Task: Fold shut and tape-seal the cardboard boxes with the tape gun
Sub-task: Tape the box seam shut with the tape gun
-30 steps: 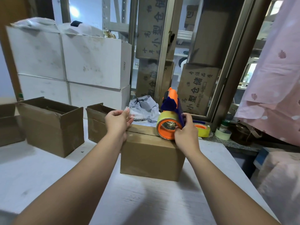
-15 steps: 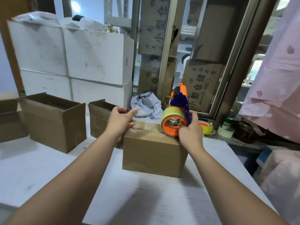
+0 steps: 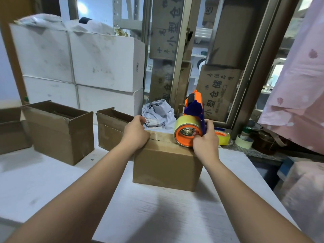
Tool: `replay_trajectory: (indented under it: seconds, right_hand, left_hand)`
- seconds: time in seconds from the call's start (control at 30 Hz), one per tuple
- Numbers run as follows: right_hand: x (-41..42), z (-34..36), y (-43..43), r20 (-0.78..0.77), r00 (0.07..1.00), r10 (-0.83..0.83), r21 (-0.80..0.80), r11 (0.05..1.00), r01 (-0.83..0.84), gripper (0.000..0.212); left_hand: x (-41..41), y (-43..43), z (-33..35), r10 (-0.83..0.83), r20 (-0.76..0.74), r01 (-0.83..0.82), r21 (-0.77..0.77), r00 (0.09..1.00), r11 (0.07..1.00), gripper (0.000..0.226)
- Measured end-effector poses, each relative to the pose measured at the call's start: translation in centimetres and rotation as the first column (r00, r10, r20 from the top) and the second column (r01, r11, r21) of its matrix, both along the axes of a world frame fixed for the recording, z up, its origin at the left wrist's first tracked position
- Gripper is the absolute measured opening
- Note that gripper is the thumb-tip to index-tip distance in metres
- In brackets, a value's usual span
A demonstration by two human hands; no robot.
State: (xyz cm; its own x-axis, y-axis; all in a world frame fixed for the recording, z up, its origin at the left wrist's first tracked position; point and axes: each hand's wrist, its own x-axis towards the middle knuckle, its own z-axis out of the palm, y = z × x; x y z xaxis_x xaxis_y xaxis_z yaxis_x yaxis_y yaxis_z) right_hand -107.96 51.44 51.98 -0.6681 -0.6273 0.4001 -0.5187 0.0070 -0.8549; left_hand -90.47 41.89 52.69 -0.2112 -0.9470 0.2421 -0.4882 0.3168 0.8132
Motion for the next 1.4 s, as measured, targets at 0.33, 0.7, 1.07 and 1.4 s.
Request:
replay_trajectory:
  seconds: [0.33, 0.7, 1.07, 1.4]
  right_hand:
    - [0.1, 0.1, 0.0, -0.008, 1.0, 0.0, 0.003, 1.0, 0.0, 0.045]
    - [0.1, 0.1, 0.1, 0.016, 1.0, -0.017, -0.001, 1.0, 0.017, 0.046]
    - [0.4, 0.4, 0.2, 0.063, 0.998, -0.019, -0.02, 1.0, 0.02, 0.04]
    - [0.6, 0.6, 0.5, 0.092, 0.996, 0.022, -0.026, 0.999, -0.02, 0.047]
  left_hand:
    - [2.7, -0.6, 2.2, 0.044, -0.75, 0.344, 0.354, 0.66, 0.87, 0.031]
    - [3.5, -1.0, 2.0, 0.059, -0.557, 0.125, 0.286, 0.828, 0.95, 0.027]
    - [3.8, -0.8, 1.5, -0.005, -0.658, 0.291, 0.326, 0.753, 0.899, 0.029]
    - [4.6, -0.9, 0.7, 0.111, -0.758, 0.402, 0.457, 0.643, 0.793, 0.002]
